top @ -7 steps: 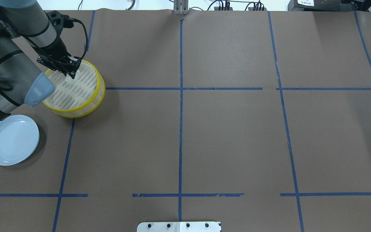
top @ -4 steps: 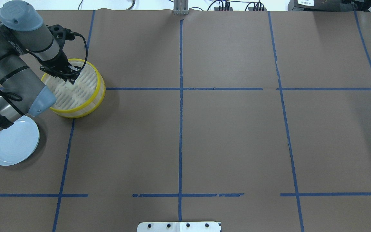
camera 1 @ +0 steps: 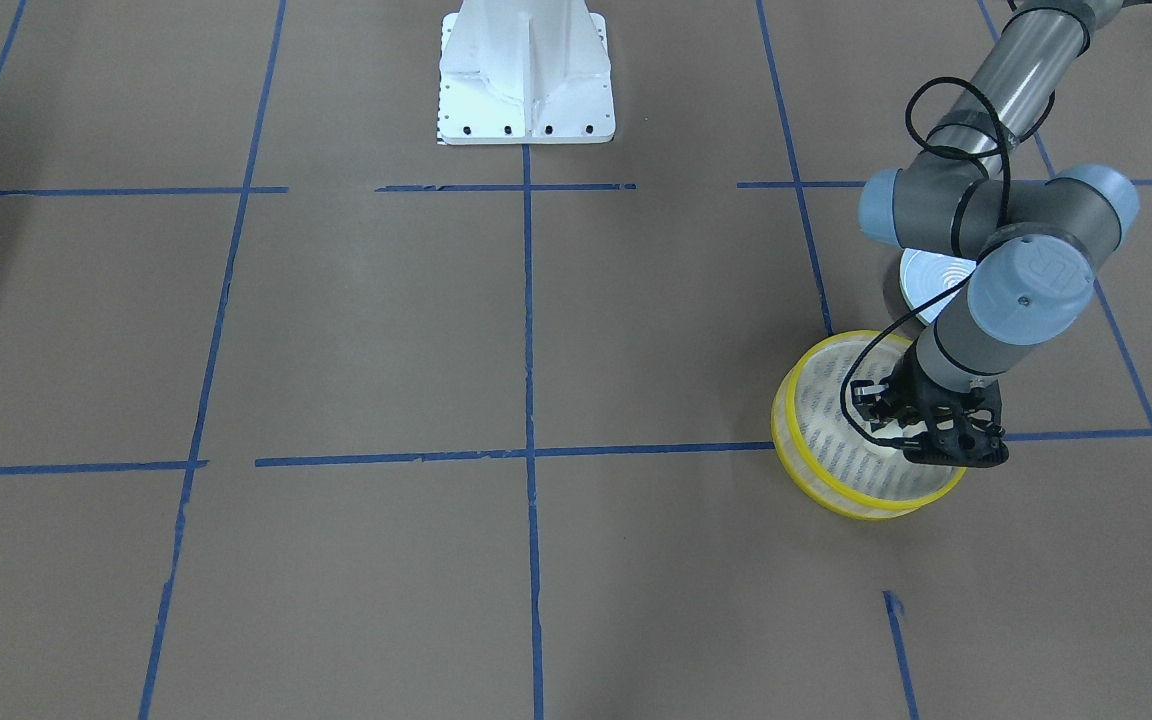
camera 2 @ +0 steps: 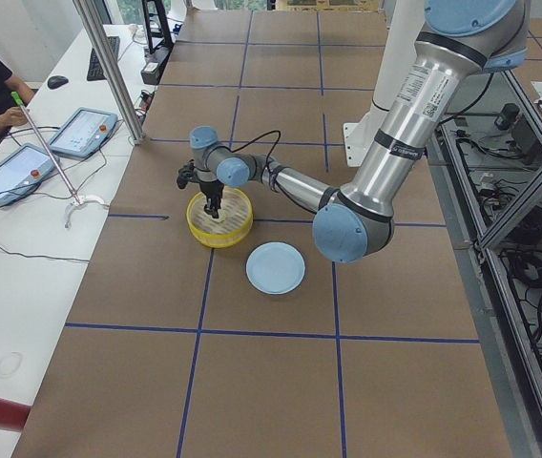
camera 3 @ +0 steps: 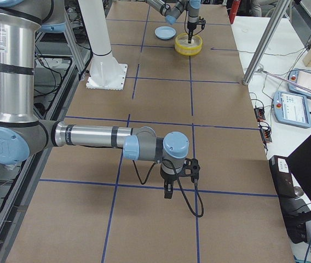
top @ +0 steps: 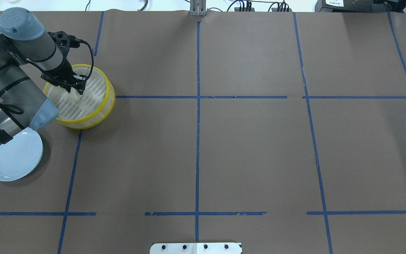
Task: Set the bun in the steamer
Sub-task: 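Lower the bun onto the steamer cloth and open the left gripper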
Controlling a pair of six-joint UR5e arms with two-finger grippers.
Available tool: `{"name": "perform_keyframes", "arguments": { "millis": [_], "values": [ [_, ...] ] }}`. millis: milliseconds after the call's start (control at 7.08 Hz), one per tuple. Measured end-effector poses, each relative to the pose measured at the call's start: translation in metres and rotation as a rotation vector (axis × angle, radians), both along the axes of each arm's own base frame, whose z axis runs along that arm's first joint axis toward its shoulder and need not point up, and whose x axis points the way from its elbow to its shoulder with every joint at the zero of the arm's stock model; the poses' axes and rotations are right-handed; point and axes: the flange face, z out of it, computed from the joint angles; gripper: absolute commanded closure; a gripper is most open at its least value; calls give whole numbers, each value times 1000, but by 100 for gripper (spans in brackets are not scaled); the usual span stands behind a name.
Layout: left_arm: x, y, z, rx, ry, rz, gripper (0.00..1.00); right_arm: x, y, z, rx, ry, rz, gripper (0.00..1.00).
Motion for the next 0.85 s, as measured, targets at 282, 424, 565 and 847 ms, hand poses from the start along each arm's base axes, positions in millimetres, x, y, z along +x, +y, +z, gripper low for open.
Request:
{"name": "perform_keyframes", "arguments": {
  "millis": [282, 424, 565, 847],
  "values": [
    [-4, 2, -9, 19, 9, -2, 0, 0, 0, 0, 0, 0, 0, 0],
    [-15, 6, -23, 46, 27, -10, 0, 0, 0, 0, 0, 0, 0, 0],
    [-42, 13, -37, 79, 51, -34, 0, 0, 0, 0, 0, 0, 1, 0],
    [-112, 19, -58, 140, 82, -102, 0, 0, 0, 0, 0, 0, 0, 0]
  ]
}}
